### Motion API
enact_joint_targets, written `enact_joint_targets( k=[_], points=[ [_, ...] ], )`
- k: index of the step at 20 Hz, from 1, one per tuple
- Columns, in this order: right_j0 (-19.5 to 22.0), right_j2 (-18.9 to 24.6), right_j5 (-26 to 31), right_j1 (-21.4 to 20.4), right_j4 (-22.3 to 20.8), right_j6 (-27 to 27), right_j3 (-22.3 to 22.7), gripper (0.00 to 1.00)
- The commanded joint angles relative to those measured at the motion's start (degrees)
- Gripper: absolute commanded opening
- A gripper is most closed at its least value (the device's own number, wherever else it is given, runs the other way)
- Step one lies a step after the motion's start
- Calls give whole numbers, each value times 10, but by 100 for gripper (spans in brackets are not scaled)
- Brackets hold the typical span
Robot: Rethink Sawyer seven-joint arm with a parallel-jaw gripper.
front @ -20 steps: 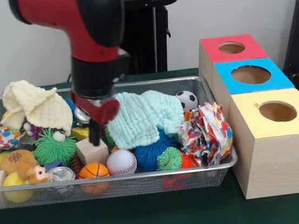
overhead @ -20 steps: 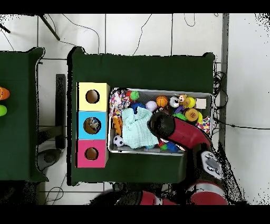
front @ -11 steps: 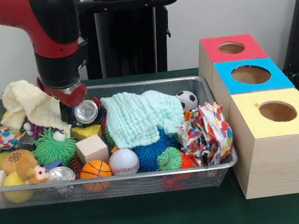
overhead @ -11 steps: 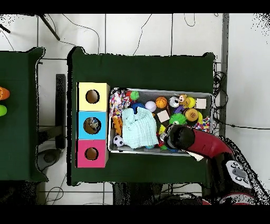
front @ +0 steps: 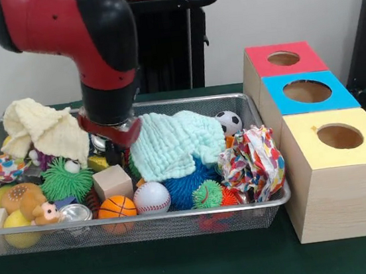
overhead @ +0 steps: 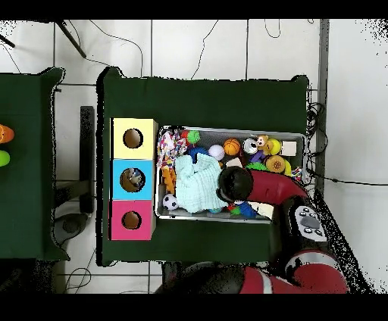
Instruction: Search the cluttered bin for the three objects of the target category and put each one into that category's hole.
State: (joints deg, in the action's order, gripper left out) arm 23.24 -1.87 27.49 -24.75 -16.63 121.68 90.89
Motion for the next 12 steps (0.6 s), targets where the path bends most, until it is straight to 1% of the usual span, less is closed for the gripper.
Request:
enact_joint_targets(
  k=[1, 6, 8, 11, 12],
  points=[
    [-23, 73, 169, -131, 52, -25, 37, 0],
    [-22, 82, 230, -194, 80, -31, 62, 0],
    [-24, 84, 244, -209, 90, -27, 67, 0],
    [-26, 88, 239, -212, 97, -18, 72, 0],
    [-30, 88, 238, -204, 97, -12, 65, 0]
  ],
)
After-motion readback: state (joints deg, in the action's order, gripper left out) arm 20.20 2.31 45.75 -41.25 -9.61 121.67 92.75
